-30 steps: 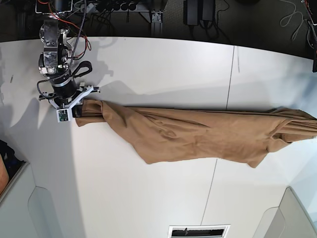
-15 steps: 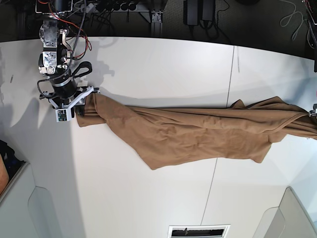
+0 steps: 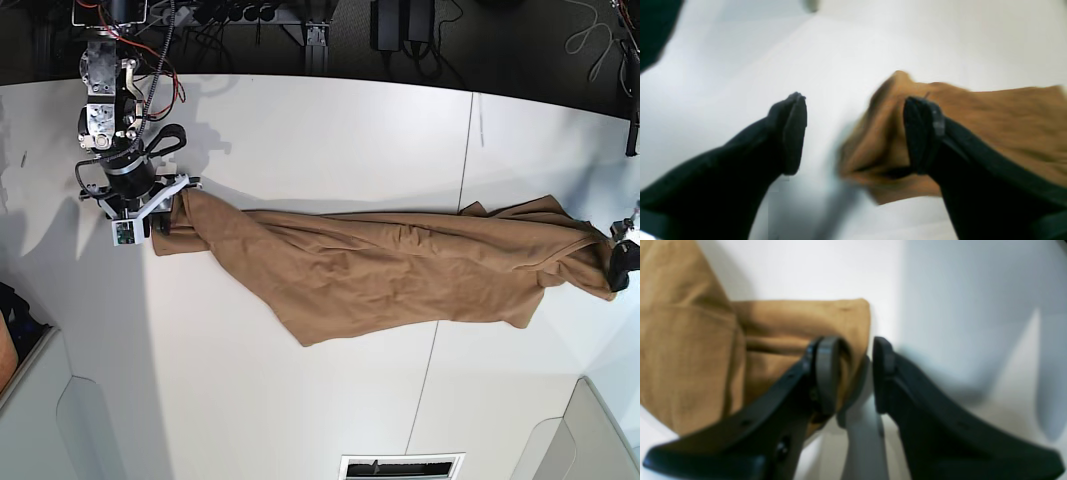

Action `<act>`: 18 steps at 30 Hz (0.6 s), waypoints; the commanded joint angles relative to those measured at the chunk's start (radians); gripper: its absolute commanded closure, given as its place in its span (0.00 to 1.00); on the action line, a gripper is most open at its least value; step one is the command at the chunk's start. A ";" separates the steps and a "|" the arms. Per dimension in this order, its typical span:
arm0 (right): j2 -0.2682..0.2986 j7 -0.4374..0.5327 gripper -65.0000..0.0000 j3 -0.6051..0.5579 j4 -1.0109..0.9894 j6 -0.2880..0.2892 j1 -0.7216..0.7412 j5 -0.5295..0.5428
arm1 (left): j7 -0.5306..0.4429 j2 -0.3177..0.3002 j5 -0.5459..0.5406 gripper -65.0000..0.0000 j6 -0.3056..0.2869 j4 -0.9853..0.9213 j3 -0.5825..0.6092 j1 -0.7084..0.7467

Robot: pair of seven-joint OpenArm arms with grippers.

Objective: Layout the t-shirt on the table in an organized manner, then fold the t-shirt properly
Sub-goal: 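Pull the grippers apart to stretch the t-shirt across the table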

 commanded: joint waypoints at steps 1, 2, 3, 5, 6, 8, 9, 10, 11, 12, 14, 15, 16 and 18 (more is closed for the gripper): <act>0.008 -0.014 0.72 0.006 0.007 -0.008 0.008 -0.007 | -0.005 -0.010 -0.040 0.28 -0.020 0.016 -0.008 -0.013; 0.008 -0.014 0.72 0.006 0.007 -0.008 0.008 -0.006 | 0.008 0.002 -0.061 0.28 -0.022 0.016 -0.008 -0.013; 0.008 -0.014 0.72 0.006 0.007 -0.008 0.008 -0.006 | 0.016 0.017 -0.072 0.28 -0.025 0.016 -0.008 -0.013; 0.008 -0.014 0.72 0.006 0.007 -0.008 0.008 -0.007 | 0.027 0.050 -0.079 0.28 -0.028 0.014 -0.008 -0.013; 0.008 -0.014 0.72 0.006 0.007 -0.008 0.008 -0.007 | 0.027 0.065 -0.078 0.28 -0.029 0.013 -0.008 -0.013; 0.008 -0.014 0.72 0.006 0.007 -0.008 0.008 -0.007 | 0.025 0.090 -0.060 0.28 -0.028 0.013 -0.008 -0.013; 0.008 -0.014 0.72 0.006 0.007 -0.008 0.008 -0.007 | 0.019 0.099 -0.040 0.28 -0.028 0.013 -0.008 -0.013; 0.008 -0.014 0.72 0.006 0.007 -0.008 0.008 -0.007 | 0.016 0.106 -0.017 0.28 -0.027 0.013 -0.008 -0.013; 0.008 -0.014 0.72 0.006 0.007 -0.008 0.008 -0.006 | 0.012 0.109 0.004 0.28 -0.027 0.013 -0.008 -0.011; 0.008 -0.014 0.72 0.006 0.007 -0.008 0.008 -0.006 | 0.008 0.110 0.023 0.28 -0.027 0.013 -0.008 -0.009; 0.008 -0.014 0.72 0.006 0.007 -0.008 0.008 -0.006 | 0.004 0.110 0.052 0.28 -0.027 0.013 -0.008 -0.006; 0.008 -0.014 0.72 0.006 0.008 -0.008 0.008 -0.006 | 0.004 0.109 0.063 0.28 -0.027 0.013 -0.008 -0.006; 0.008 -0.014 0.74 0.006 0.008 -0.008 0.008 -0.002 | 0.005 0.109 0.066 0.28 -0.027 0.013 -0.008 -0.006; 0.008 -0.014 0.80 0.006 0.008 -0.008 0.007 0.022 | 0.005 0.110 0.066 0.28 -0.029 0.013 -0.008 0.001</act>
